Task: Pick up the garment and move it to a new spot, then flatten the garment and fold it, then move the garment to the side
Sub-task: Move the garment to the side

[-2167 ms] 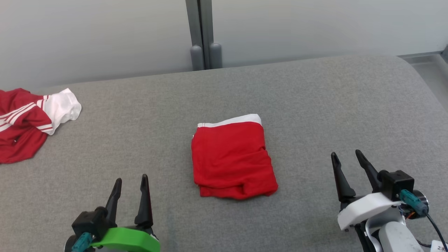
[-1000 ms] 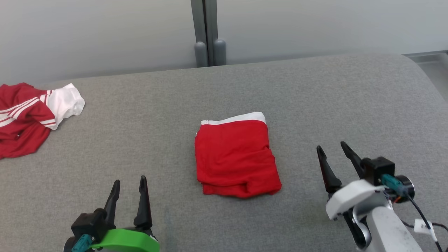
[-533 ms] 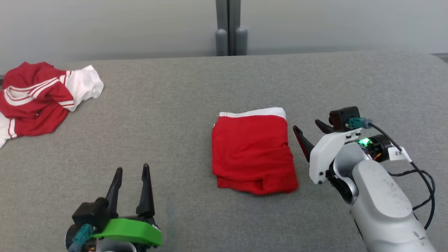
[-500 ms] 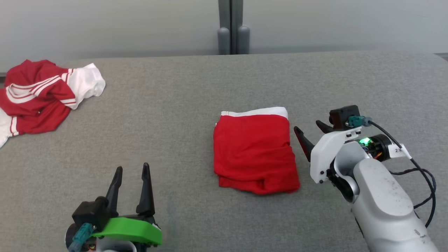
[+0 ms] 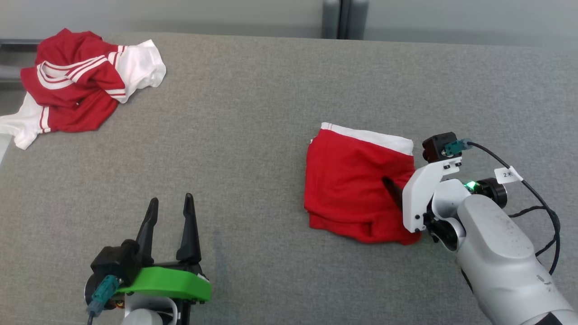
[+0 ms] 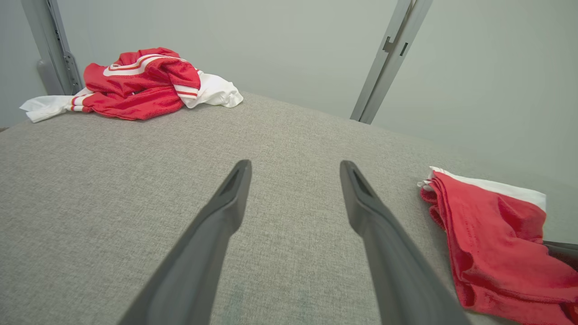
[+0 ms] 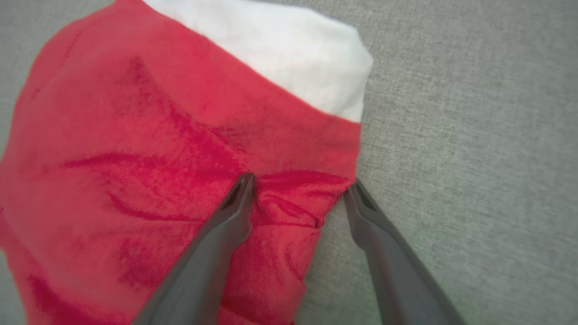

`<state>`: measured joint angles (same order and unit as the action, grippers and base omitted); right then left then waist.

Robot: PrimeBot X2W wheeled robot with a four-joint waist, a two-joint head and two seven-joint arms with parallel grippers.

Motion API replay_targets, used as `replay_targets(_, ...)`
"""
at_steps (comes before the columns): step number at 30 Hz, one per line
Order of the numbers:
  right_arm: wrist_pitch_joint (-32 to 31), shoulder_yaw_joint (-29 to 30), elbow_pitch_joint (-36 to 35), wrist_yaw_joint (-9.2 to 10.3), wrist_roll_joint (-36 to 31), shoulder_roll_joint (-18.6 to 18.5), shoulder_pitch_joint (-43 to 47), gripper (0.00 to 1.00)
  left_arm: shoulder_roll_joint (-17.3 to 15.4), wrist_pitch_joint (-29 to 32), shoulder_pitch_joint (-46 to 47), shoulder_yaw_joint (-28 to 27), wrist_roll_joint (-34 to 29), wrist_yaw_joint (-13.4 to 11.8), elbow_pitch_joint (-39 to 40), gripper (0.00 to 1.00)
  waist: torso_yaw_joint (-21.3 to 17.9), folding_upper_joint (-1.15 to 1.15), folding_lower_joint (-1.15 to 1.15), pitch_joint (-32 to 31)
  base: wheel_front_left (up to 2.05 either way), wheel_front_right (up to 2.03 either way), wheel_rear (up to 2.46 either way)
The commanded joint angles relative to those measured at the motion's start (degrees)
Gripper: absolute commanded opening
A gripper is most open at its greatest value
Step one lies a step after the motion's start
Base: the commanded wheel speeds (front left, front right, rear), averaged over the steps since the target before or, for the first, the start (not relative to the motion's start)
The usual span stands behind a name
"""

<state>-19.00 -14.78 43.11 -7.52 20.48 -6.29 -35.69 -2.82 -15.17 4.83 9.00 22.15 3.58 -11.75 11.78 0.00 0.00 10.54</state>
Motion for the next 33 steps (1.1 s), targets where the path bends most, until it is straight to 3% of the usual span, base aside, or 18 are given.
replay_targets(1,-0.27,-0.69,1.15,0.06,0.61,-0.05,-0.24,1.0,-0.14,0.04,1.07,-0.18,0.49,-0.15,0.09,1.0,1.12,0.0,0.0,1.33,0.0,0.0,0.0)
replay_targets(2,-0.03,-1.14,1.79,0.06,0.86,-0.02,-0.42,0.85,-0.13,0.04,1.16,-0.22,0.49,-0.2,0.15,1.0,1.11,0.0,0.0,1.5,0.0,0.0,0.0)
replay_targets(3,0.08,-1.56,2.21,0.06,1.05,0.02,-0.61,0.49,-0.13,0.04,1.18,-0.25,0.48,-0.25,0.2,1.0,1.07,0.0,0.0,1.62,0.0,0.0,0.0)
replay_targets(5,0.98,-2.89,2.95,0.04,0.95,-0.06,-1.35,0.21,-0.13,0.04,1.21,-0.23,0.33,-0.26,0.12,1.0,0.68,0.0,0.0,1.94,0.0,0.0,0.0)
replay_targets(6,1.43,-3.47,3.18,0.04,0.69,-0.25,-1.58,0.02,-0.14,0.04,1.32,-0.18,0.23,-0.17,0.1,1.0,0.43,0.0,0.0,2.06,0.0,0.0,0.0)
replay_targets(13,7.1,-6.31,4.39,0.14,-1.63,-3.4,-5.79,0.0,-0.13,0.04,2.5,1.03,0.07,0.66,1.21,1.0,-5.18,0.0,0.0,3.62,0.0,0.0,0.0)
replay_targets(26,11.29,-3.55,5.32,0.08,-1.28,-9.57,-11.05,0.0,-0.16,0.04,6.8,2.33,-4.8,2.28,2.07,1.0,-22.45,0.0,0.0,9.48,0.0,0.0,0.0)
replay_targets(33,13.03,-0.23,6.59,0.08,-1.07,-11.62,-13.06,0.0,-0.21,0.03,9.09,3.74,-6.83,3.21,1.42,1.0,-25.88,0.0,0.0,11.83,0.0,0.0,0.0)
